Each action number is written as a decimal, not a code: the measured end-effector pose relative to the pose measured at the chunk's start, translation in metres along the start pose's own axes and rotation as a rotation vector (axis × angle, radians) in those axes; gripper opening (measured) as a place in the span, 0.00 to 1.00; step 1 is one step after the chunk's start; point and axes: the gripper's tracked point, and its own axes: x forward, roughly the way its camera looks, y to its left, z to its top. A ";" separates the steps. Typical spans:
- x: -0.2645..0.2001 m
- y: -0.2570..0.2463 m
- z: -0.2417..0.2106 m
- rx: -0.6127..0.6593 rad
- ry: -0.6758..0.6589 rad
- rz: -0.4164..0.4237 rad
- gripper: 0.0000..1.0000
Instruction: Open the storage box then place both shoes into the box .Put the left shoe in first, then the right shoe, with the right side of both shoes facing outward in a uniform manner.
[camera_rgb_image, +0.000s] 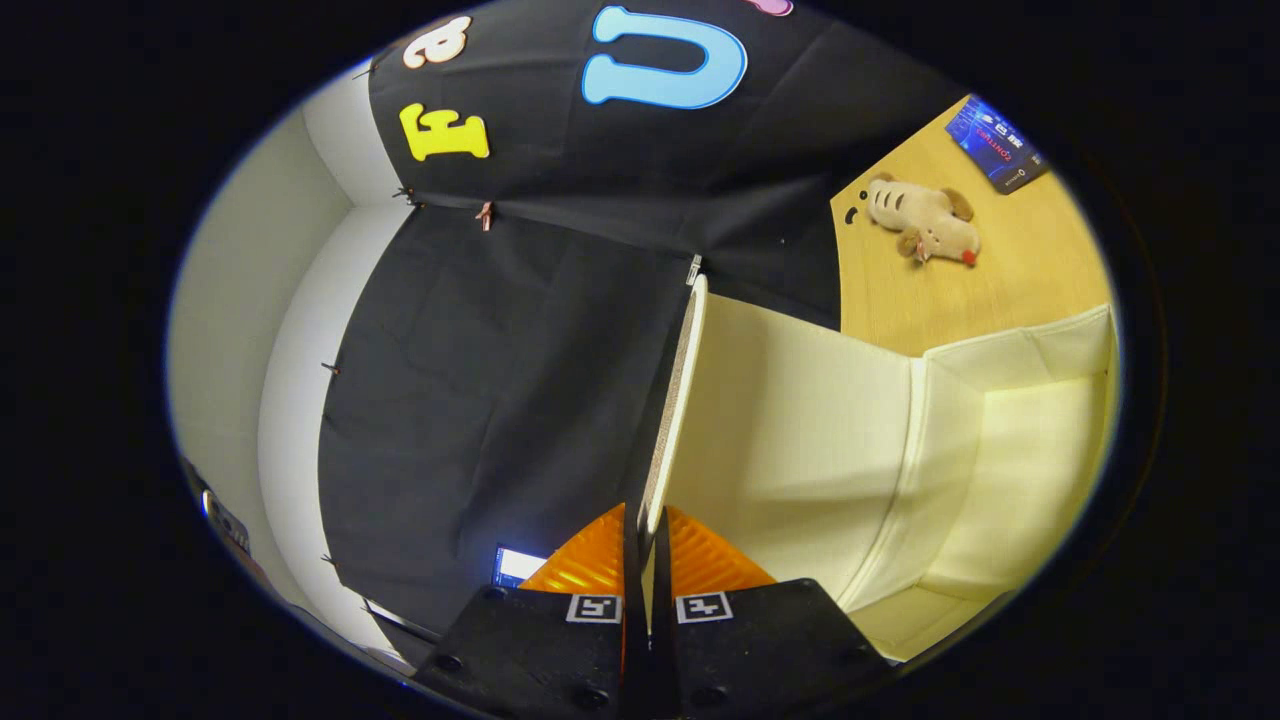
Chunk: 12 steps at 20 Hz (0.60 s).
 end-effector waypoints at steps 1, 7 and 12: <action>0.010 -0.001 -0.002 -0.005 0.003 -0.009 0.05; 0.050 -0.004 -0.018 -0.093 0.043 -0.055 0.10; 0.066 -0.003 -0.028 -0.137 0.085 -0.055 0.48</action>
